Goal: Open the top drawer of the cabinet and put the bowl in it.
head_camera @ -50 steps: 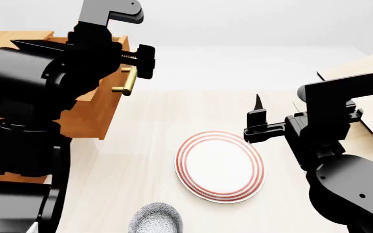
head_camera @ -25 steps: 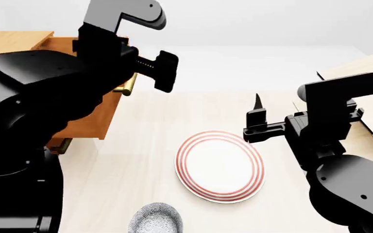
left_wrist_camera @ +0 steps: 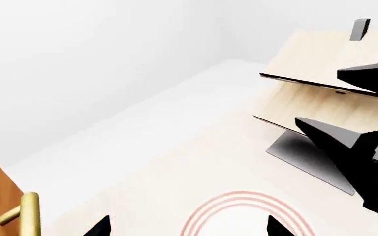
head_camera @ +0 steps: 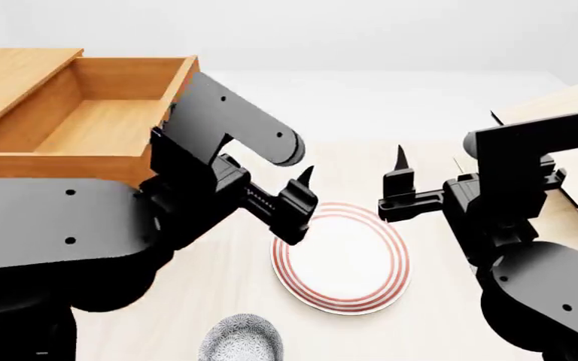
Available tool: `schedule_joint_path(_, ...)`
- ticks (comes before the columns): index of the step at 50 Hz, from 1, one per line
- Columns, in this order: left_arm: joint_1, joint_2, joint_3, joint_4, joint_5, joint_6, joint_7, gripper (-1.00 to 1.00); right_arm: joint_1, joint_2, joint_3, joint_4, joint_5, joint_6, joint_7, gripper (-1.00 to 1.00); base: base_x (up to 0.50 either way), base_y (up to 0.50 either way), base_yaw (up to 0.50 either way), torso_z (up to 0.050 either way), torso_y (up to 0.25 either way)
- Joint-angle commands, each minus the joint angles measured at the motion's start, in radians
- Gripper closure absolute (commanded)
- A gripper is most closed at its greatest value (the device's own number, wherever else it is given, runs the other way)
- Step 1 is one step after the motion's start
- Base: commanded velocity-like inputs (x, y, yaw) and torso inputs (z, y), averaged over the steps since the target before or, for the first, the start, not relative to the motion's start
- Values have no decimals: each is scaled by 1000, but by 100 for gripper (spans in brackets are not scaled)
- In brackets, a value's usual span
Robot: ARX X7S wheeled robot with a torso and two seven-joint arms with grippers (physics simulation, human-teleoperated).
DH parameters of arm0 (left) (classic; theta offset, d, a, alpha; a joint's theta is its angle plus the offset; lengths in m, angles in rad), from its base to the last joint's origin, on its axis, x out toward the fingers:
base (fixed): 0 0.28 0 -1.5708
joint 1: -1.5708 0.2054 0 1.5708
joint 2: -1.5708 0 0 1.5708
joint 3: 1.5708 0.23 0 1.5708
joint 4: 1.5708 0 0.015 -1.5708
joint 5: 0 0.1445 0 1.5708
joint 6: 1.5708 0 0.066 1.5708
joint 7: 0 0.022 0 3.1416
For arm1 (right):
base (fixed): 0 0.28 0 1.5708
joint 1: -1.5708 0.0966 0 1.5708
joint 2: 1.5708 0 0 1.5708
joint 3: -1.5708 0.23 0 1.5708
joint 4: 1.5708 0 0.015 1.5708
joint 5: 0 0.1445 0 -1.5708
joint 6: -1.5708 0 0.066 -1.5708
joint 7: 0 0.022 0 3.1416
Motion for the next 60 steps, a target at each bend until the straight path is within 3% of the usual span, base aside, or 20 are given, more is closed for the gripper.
schedule_joint_path(1, 103, -46, 27, 122, -204, 17, -137, -100, -7, 0, -2, 3, -3, -8, -2, -100, 0, 0, 0, 0, 0)
schedule_joint_path(5, 146, -64, 42, 156, -231, 30, -159, -100, -10, 0, -2, 5, -3, -12, -4, -100, 0, 0, 0, 0, 0)
schedule_joint_path(14, 267, -133, 146, 211, -5, 109, 0, -100, -17, 2, 1, 8, -4, -22, -9, -100, 0, 0, 0, 0, 0)
schedule_joint_path(38, 483, -286, 211, 125, 202, 288, 138, -100, -43, 7, -4, 18, -25, -51, -20, -100, 0, 0, 0, 0, 0)
schedule_joint_path(60, 526, -330, 128, 54, 32, 188, 38, -100, -32, 4, -15, 24, -24, -43, -16, -100, 0, 0, 0, 0, 0)
